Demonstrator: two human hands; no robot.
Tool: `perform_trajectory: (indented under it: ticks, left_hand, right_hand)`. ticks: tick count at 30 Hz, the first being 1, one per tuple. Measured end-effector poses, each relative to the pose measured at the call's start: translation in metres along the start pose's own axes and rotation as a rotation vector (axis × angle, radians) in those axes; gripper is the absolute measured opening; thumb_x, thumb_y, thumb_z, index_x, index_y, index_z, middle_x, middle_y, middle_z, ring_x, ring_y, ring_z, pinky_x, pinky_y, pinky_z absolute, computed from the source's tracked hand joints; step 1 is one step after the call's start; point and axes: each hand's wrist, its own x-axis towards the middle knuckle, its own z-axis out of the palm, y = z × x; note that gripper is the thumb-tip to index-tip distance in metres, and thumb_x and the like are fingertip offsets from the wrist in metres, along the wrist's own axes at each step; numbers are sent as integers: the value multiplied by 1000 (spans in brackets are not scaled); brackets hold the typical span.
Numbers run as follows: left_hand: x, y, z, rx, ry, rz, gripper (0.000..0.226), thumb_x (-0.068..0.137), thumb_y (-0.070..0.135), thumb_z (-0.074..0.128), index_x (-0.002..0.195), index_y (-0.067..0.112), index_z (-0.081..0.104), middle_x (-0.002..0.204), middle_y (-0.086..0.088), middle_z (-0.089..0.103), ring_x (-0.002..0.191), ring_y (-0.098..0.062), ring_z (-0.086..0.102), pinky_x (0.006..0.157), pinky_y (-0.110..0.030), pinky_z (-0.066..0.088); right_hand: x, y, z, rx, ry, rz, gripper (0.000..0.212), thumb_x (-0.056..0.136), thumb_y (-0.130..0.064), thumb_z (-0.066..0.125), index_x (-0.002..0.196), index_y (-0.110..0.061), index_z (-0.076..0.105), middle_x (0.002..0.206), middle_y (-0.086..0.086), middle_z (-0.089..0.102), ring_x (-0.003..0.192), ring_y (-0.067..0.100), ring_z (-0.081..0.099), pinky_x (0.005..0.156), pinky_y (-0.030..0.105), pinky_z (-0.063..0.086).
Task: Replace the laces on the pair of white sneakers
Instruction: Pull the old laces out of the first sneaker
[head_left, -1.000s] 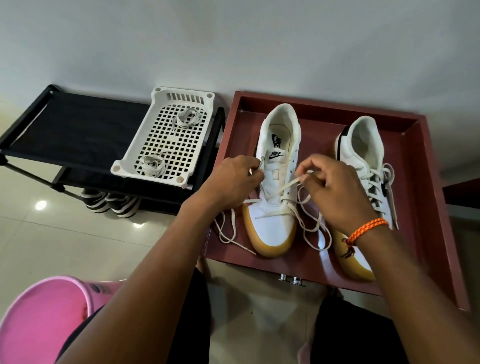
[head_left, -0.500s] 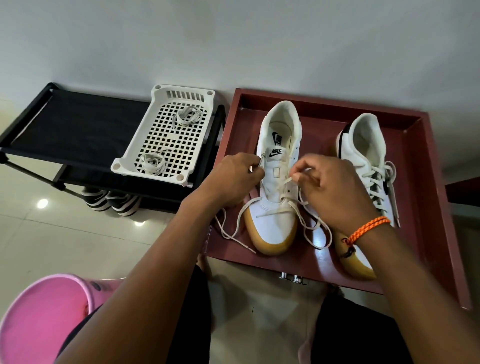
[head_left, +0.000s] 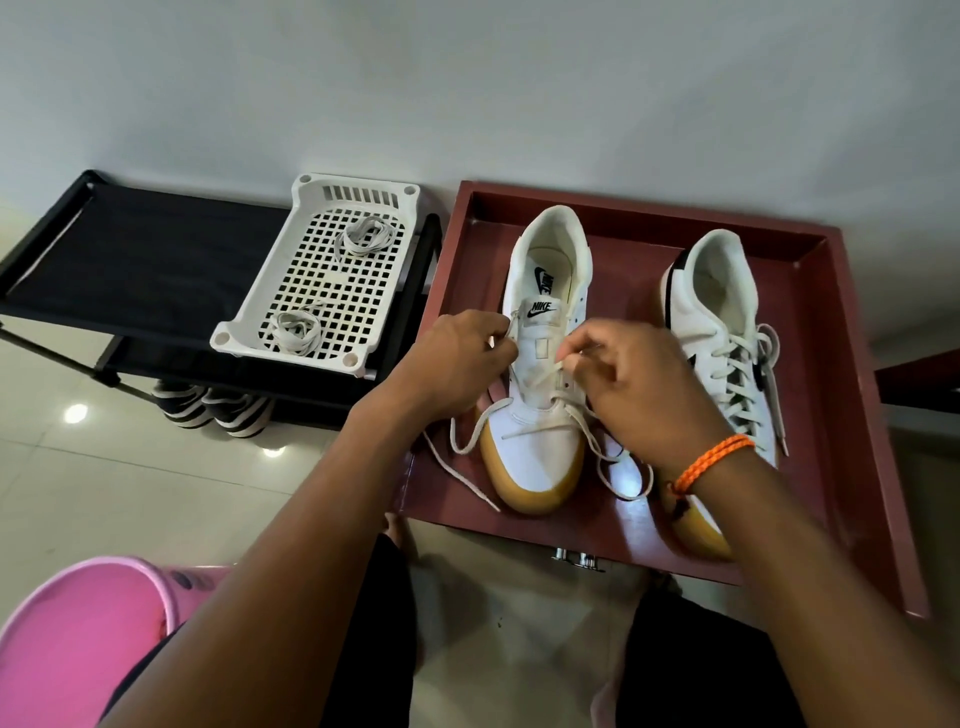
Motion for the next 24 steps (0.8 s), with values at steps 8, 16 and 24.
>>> perform_trajectory:
  ticks: [8,16,24]
  left_hand:
    - [0,1,1,17,0,-2,35,104,19,55,71,11,45,69,-15,56,59,-25,49,58,-41,40]
    - [-1,0,-1,-18,1,-11,33,103,21,55,75,4,50,76,-23,65,70,-44,64,65,-54,55]
    - [-1,0,-1,-11,7,-13,33,104,23,56,78,4,52,79,-22,64,65,-37,60,66,-51,54]
  right_hand:
    - [-5,-1,14,13,-41,-3,25,92,-23,61,106,-30,81,50,-14,50,52,4,47,60,27,37]
    - [0,0,9,-17,-66,-57,15,96,-16,66,88,-25,75,50,-12,54,56,5,54,62,30,44]
    - [-1,7,0,105,38,-18,21,88,-22,61,94,-28,80,45,-3,49,45,15,45,59,37,51]
